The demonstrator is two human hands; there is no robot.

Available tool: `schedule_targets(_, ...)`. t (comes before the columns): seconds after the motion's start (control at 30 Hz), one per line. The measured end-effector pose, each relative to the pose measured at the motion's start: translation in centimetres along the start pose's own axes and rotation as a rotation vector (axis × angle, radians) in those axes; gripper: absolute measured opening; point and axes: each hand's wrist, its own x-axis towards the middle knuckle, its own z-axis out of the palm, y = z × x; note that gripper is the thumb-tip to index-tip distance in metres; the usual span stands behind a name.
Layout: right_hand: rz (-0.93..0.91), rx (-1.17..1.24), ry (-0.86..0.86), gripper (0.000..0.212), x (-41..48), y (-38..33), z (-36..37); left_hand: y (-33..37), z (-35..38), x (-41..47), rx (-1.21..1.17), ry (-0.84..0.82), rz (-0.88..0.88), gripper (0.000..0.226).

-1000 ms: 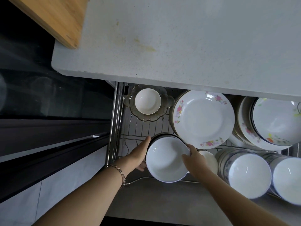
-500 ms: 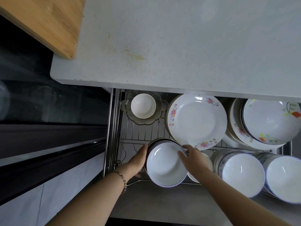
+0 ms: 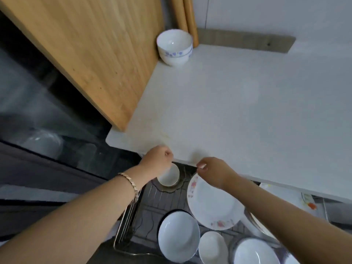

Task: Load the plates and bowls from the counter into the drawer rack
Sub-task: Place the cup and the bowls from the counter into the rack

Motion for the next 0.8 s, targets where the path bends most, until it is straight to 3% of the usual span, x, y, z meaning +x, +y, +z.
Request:
schedule_targets(0.13, -0.001, 0.017, 0.044, 0.033, 3.4, -5.1, -7.5, 4.9, -5.8, 3.5, -0.017, 0.149, 0.035, 0.022)
schedule_targets(0.27, 0.033, 0.181, 0.115, 0.027, 9.0, -9.5, -13.6, 8.6, -10.7, 10.4, -0.225, 0.277, 0.043, 0.014)
schedule_targets(0.5, 0.097, 0.303, 0.240, 0.023, 19.7, -13.6, -19.9, 13.3, -15.2, 24.0, -0.863, 0.244, -0.146, 0.020)
schedule_targets(0.57, 0.108, 0.308, 0.255, 0.029, 21.8, -13.5, -20.4, 13.8, -15.5, 26.8, -0.963, 0.197, -0.181, 0.033)
schedule_targets(0.8, 0.166, 0.324, 0.240, 0.031, 23.3, -10.6, -19.6, 13.8, -15.2, 31.8, -1.207, 0.117, -0.138, 0.032)
